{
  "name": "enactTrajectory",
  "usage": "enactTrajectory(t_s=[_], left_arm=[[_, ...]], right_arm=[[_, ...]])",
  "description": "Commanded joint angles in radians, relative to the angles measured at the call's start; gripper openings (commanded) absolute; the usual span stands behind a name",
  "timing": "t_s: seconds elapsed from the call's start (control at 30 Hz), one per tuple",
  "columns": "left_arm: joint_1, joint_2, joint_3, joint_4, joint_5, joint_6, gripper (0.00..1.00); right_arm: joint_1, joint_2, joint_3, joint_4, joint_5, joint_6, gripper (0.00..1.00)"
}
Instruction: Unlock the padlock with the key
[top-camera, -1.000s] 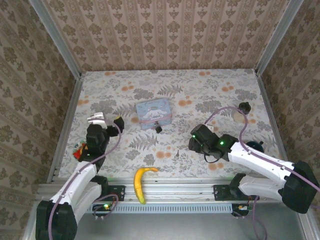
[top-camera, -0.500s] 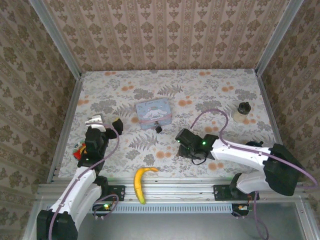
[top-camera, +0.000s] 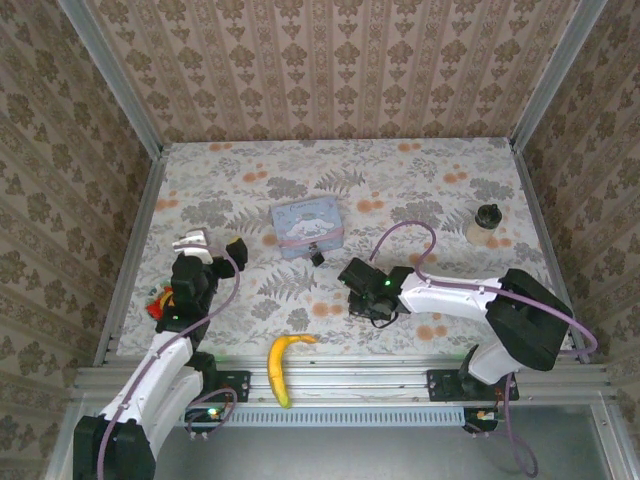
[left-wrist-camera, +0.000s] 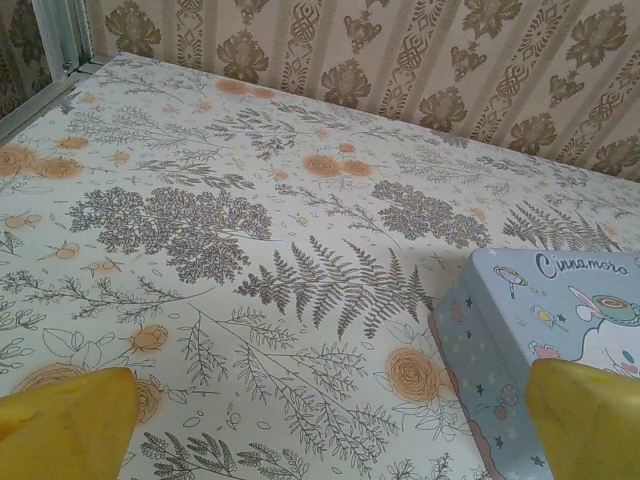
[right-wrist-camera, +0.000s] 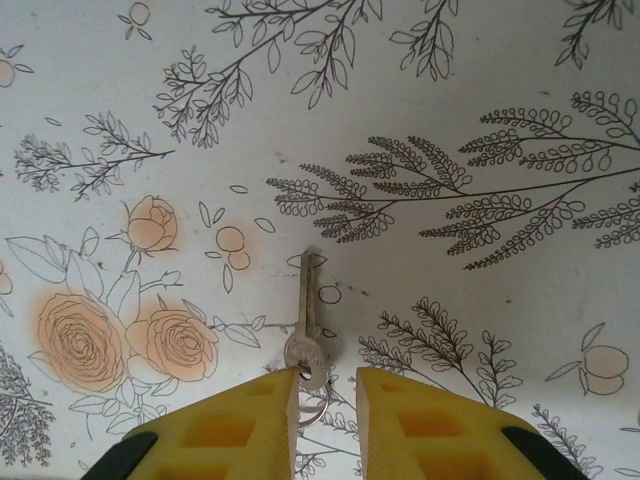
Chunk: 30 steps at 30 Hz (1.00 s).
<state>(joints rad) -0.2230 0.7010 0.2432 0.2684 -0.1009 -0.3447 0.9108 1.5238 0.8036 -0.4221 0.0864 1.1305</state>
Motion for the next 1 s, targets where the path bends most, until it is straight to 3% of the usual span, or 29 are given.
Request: enactTrajectory(t_s=[0.0, 0.53, 0.97], left_arm=[[-0.003, 0.003, -0.005, 0.011, 0.017, 0.0, 1.0], [-0.003, -0.002, -0.01, 0.007, 0.025, -0.001, 1.0], [-0.003, -0.005, -0.013, 0.008, 0.026, -0.004, 1.0]], right_arm=[[0.002, 0.026, 0.014, 0.026, -0.021, 0.028, 0.23], [-0.003, 0.08, 0.023, 0.052, -0.032, 0.022, 0.22], [-0.003, 0.111, 0.061, 0.007, -0.027, -0.002, 0.09]])
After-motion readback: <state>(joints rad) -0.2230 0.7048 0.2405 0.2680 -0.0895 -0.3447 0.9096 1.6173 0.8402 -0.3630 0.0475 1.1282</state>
